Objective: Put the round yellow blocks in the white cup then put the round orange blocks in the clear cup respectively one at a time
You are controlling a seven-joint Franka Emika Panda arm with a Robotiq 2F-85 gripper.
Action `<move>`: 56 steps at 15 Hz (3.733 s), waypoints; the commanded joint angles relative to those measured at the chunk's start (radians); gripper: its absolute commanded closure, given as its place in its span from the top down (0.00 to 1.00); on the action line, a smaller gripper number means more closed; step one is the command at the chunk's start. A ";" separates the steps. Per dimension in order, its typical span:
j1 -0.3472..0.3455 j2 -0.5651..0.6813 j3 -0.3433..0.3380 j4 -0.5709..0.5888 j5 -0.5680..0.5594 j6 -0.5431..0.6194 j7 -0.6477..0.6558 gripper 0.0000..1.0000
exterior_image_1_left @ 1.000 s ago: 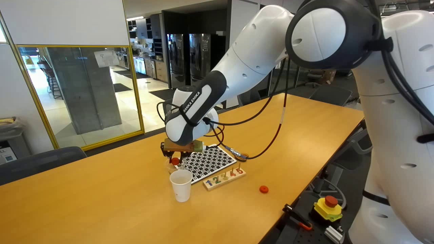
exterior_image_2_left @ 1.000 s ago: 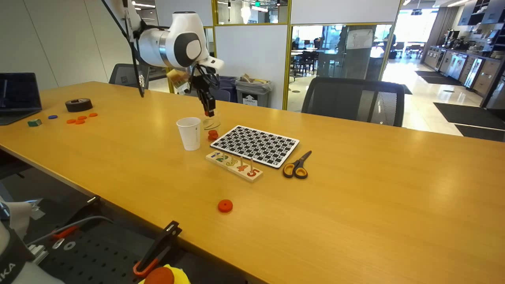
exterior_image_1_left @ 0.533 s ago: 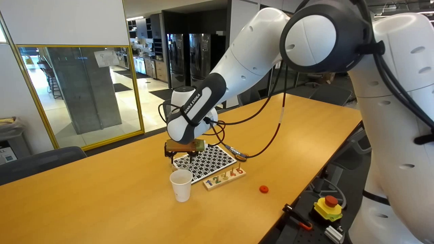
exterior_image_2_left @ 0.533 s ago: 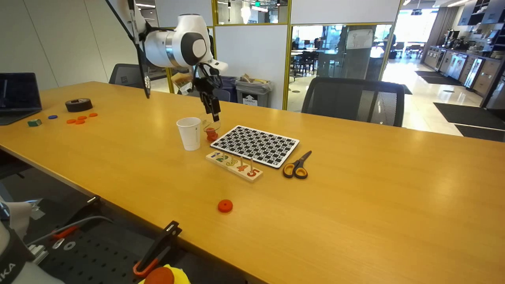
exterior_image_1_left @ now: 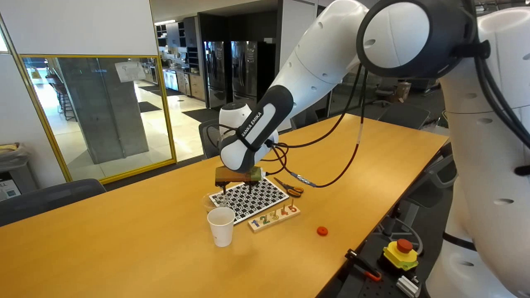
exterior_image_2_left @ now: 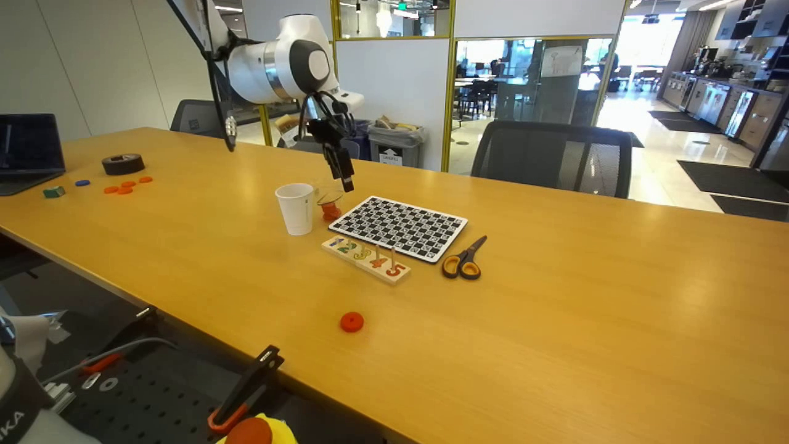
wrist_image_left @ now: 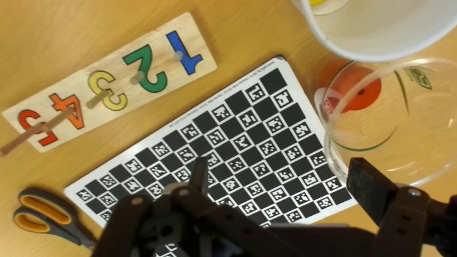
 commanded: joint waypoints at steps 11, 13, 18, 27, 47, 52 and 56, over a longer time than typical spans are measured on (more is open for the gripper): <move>-0.240 -0.399 0.028 -0.526 -0.069 -0.043 0.025 1.00; -0.292 -0.411 0.020 -0.588 -0.058 0.023 -0.031 1.00; -0.393 -0.367 0.009 -0.661 0.025 0.150 -0.181 1.00; -0.451 -0.243 0.035 -0.649 0.346 0.213 -0.466 1.00; -0.518 -0.109 0.103 -0.571 0.588 0.213 -0.677 1.00; -0.514 -0.116 0.101 -0.579 0.585 0.221 -0.672 0.72; -0.504 -0.130 0.090 -0.586 0.571 0.220 -0.656 0.46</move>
